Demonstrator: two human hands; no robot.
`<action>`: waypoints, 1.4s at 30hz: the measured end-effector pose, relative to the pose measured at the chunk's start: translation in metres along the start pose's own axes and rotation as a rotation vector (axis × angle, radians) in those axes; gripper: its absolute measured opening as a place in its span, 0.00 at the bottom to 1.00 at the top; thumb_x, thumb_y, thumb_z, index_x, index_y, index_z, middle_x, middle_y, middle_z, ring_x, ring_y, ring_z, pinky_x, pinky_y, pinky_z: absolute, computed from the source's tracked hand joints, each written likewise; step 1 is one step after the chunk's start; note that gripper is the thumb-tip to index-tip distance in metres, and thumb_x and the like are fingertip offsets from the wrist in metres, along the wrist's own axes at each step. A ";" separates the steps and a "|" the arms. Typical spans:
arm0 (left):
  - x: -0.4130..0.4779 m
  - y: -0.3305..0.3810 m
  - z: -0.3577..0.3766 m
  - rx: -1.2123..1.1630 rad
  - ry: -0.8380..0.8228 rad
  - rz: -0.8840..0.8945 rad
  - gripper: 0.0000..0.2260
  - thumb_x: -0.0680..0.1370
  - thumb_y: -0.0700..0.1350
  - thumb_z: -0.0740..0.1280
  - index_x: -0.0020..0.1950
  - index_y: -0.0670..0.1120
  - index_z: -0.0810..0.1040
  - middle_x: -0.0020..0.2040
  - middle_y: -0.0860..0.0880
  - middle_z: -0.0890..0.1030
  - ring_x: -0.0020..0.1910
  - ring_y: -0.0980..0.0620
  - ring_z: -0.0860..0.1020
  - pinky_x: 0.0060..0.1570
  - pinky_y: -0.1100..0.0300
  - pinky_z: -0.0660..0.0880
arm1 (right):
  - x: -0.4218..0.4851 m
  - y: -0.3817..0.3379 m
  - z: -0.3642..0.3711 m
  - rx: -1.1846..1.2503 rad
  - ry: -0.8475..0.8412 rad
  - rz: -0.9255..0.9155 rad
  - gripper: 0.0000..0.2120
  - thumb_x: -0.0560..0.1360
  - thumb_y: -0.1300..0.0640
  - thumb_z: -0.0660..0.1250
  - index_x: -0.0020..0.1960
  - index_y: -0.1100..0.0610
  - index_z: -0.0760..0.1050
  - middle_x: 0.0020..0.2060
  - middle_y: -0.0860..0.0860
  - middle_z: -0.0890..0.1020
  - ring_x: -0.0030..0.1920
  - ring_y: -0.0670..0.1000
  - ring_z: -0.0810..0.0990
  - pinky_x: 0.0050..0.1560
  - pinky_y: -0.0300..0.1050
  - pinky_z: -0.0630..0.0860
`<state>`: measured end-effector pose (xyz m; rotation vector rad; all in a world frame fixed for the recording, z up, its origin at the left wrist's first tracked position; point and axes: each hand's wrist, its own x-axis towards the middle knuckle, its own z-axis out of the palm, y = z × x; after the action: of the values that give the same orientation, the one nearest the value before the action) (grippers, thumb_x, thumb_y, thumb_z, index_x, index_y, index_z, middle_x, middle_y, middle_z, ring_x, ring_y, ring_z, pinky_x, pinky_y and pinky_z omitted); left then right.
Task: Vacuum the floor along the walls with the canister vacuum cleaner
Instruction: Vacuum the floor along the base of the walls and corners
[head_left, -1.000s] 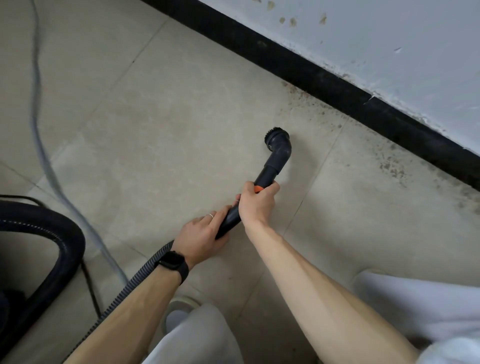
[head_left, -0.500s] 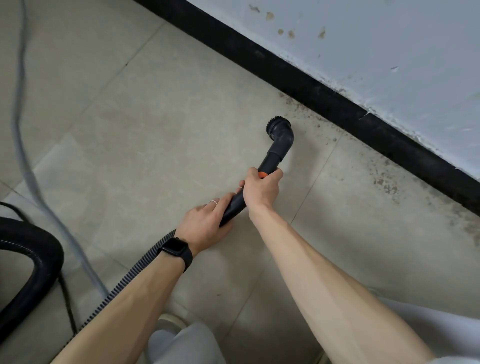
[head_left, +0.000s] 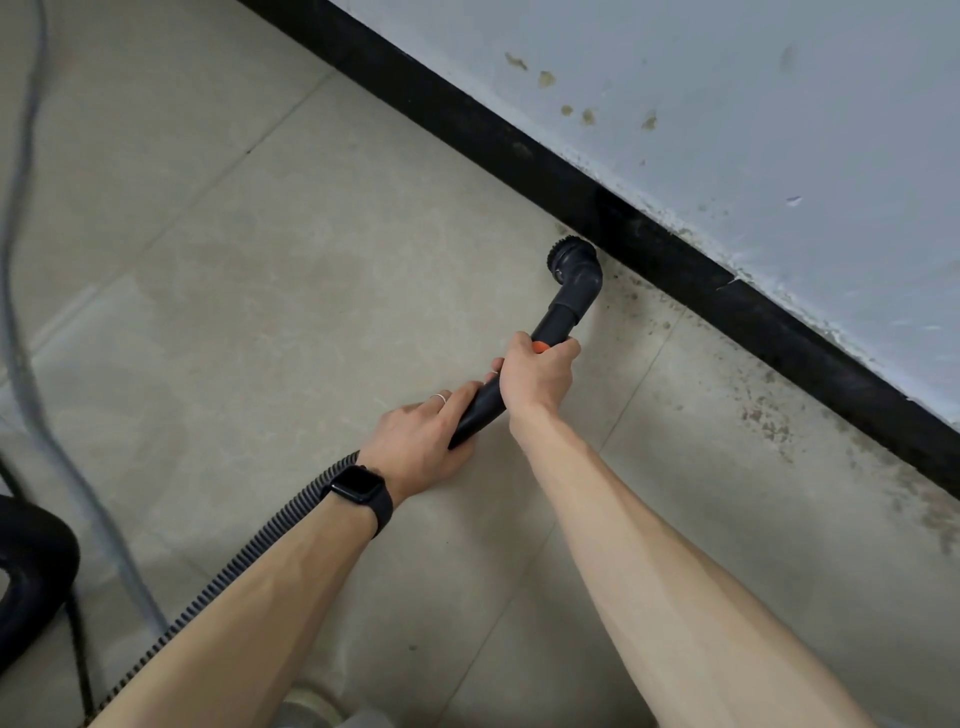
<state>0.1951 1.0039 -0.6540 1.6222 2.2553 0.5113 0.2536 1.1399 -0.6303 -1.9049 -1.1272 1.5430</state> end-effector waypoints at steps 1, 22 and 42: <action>0.003 0.000 0.000 -0.004 0.002 0.004 0.26 0.72 0.51 0.68 0.68 0.53 0.65 0.45 0.50 0.81 0.36 0.39 0.81 0.29 0.52 0.76 | 0.003 -0.002 0.000 0.003 0.003 -0.001 0.14 0.80 0.60 0.59 0.63 0.61 0.63 0.39 0.57 0.81 0.28 0.53 0.79 0.31 0.47 0.79; 0.022 -0.029 -0.027 -0.197 0.029 -0.302 0.21 0.66 0.56 0.67 0.59 0.56 0.75 0.39 0.49 0.82 0.39 0.42 0.80 0.41 0.52 0.78 | 0.000 -0.037 0.057 -0.170 -0.103 -0.042 0.12 0.78 0.56 0.62 0.57 0.57 0.62 0.46 0.56 0.83 0.37 0.57 0.85 0.44 0.57 0.85; -0.135 -0.029 -0.026 -0.091 -0.190 -0.023 0.24 0.66 0.56 0.68 0.62 0.61 0.71 0.38 0.55 0.80 0.36 0.49 0.80 0.34 0.54 0.77 | -0.118 0.084 -0.021 0.367 -0.036 0.327 0.10 0.79 0.60 0.68 0.51 0.57 0.66 0.29 0.51 0.74 0.22 0.53 0.75 0.29 0.45 0.74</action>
<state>0.2004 0.8642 -0.6384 1.5295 2.0791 0.4277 0.2947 0.9994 -0.6187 -1.8713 -0.5096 1.8140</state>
